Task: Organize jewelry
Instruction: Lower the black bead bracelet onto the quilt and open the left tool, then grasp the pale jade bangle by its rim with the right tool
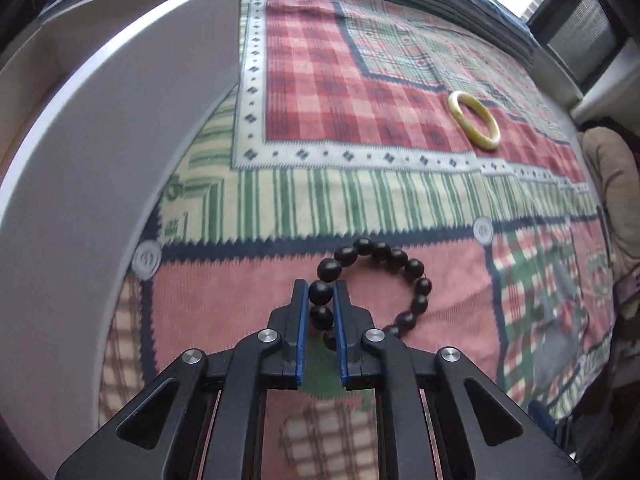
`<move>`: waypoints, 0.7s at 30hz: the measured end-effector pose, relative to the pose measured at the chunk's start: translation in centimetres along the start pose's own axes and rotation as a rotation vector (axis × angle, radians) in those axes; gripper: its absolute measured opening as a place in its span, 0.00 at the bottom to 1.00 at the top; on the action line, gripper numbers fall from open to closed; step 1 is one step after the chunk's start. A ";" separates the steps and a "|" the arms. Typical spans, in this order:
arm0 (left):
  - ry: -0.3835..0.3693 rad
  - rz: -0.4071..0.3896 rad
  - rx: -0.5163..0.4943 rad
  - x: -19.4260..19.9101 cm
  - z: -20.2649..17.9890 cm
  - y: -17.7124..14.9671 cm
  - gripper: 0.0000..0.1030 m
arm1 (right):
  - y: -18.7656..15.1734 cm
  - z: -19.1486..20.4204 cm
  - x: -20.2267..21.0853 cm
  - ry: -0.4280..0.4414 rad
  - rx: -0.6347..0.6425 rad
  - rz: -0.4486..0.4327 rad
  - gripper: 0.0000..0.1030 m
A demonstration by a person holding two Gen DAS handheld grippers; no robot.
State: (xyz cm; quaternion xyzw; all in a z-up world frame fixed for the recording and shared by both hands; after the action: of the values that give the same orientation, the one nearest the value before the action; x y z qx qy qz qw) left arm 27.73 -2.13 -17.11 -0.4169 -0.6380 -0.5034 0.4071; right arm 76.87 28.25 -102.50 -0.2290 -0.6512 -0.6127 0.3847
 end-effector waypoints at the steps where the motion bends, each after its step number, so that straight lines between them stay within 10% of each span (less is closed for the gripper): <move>1: -0.004 0.018 0.011 0.1 0.7 -1.1 0.10 | 0.0 0.0 0.0 0.000 0.000 0.001 0.89; 8: 0.039 -0.011 -0.018 1.3 2.5 -5.1 0.22 | 0.0 0.0 0.0 -0.001 -0.001 0.001 0.89; 10: 0.049 -0.031 -0.052 1.4 2.2 -5.3 0.69 | 0.0 0.0 0.0 -0.001 -0.003 0.005 0.89; 12: 0.060 -0.075 -0.093 1.9 1.8 -5.5 0.81 | 0.1 0.0 -0.1 -0.002 -0.004 0.010 0.89; 21: 0.056 -0.087 -0.104 1.3 1.7 -5.7 0.83 | 0.1 0.0 -0.3 -0.011 -0.011 0.011 0.90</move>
State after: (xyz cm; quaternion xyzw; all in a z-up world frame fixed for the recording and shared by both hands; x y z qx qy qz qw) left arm 21.76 -1.16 -17.91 -0.3952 -0.6170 -0.5644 0.3803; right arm 77.08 28.31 -102.65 -0.2377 -0.6487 -0.6130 0.3833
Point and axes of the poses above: each gripper's, at about its wrist camera, not at the fingertips, and x roughly against the way its jaws point, z to its left, y to its top, the point moved 6 cm from there along -x, roughly the way its jaws point, and after that the axes turned 3 degrees about y, right-handed, at the moved point
